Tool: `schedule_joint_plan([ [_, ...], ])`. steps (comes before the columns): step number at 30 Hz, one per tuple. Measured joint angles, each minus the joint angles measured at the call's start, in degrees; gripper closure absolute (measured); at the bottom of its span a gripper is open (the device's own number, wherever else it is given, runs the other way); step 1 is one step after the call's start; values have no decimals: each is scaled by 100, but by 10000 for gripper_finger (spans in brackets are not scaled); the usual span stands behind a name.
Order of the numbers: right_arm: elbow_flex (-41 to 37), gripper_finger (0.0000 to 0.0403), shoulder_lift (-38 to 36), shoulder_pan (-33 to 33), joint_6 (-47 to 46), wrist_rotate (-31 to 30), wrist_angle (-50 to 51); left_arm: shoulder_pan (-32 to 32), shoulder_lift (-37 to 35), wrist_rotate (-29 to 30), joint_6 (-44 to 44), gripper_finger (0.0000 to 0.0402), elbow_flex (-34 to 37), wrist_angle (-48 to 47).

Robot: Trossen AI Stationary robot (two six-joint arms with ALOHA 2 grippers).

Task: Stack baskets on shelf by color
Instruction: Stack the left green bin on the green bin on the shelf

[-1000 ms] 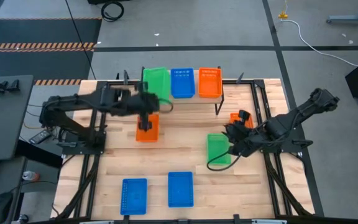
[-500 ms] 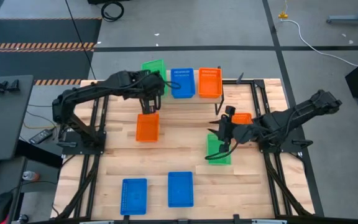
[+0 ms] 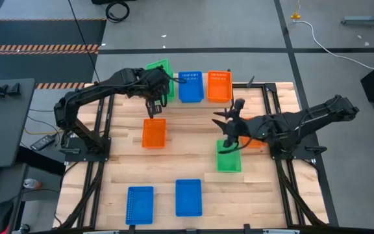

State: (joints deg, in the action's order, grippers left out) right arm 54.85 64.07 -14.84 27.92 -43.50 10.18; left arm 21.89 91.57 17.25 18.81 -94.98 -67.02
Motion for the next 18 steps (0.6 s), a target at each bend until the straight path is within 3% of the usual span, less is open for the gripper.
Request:
schedule_joint_plan([
  [7, -2, 275, 0, 195, -159, 4, -18, 3, 0, -104, -23, 384, 0, -7],
  [18, 0, 275, 0, 185, -881, 22, 220, 3, 0, 62, -194, 304, 0, 46],
])
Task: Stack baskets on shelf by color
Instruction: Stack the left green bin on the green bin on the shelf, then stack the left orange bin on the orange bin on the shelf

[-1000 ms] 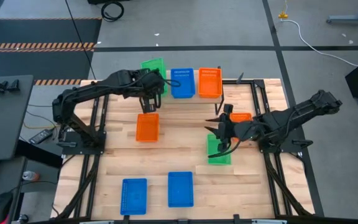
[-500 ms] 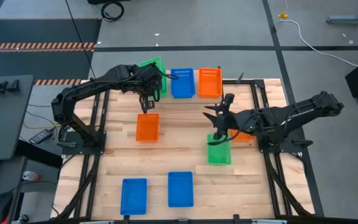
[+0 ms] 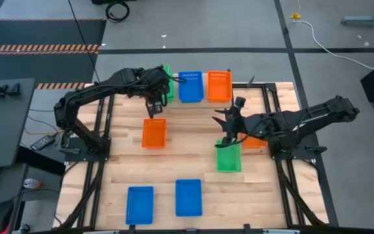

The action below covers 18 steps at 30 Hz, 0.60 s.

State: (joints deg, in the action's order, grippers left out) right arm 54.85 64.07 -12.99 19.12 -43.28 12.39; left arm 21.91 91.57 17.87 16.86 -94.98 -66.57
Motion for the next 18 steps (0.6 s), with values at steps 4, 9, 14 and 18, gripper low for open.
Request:
schedule_joint_plan([
  [4, 0, 275, 2, -1, -344, 108, 259, 0, 0, 84, 11, 291, 0, 111],
  [9, 0, 275, 2, -23, -798, 142, 400, -39, 44, 96, -40, 295, 8, 134],
  [14, -1, 275, 4, -116, -1129, 141, 482, -137, 46, 94, -112, 302, 81, 199],
  [18, 0, 275, 4, -229, -1271, 151, 498, -403, 32, 98, -119, 301, 81, 176],
])
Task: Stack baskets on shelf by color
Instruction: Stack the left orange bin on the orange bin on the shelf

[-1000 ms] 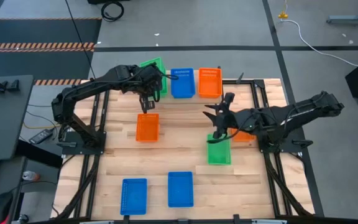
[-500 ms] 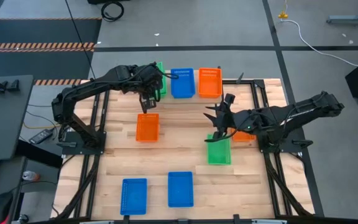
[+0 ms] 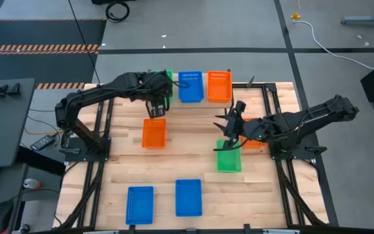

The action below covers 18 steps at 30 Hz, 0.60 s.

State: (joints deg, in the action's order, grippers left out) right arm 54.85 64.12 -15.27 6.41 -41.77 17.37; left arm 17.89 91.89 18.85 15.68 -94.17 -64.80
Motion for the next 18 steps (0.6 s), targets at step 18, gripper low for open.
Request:
schedule_joint_plan([
  [18, 0, 275, 0, -78, -261, 178, 31, -1982, 74, -1390, -1890, 296, 1307, -743],
])
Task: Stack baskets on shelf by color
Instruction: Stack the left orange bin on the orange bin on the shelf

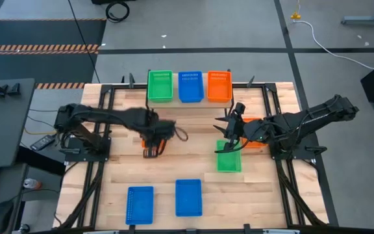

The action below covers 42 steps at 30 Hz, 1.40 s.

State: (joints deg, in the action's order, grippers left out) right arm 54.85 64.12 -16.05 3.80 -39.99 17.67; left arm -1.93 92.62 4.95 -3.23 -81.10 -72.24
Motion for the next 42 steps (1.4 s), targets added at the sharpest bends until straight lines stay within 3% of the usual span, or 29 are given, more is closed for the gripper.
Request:
schedule_joint_plan([
  [6, 0, 275, 0, 0, -65, 106, 9, -156, 2, 82, -306, 296, 1053, 765],
  [14, 0, 275, 0, 0, -71, 108, 44, -187, 2, 103, -214, 296, 1548, 1628],
  [20, 0, 275, 0, 0, -89, 110, 158, -195, 2, -240, -356, 296, 2059, 1846],
  [30, 0, 275, 0, 0, -130, 114, 164, -177, -3, 146, -326, 298, 2824, 2899],
  [34, 0, 275, 0, 0, -130, 114, 166, -192, -3, 188, -314, 319, 2852, 3201],
  [42, 0, 275, 0, 0, -131, 114, 168, -467, -3, 202, -365, 395, 2389, 2841],
])
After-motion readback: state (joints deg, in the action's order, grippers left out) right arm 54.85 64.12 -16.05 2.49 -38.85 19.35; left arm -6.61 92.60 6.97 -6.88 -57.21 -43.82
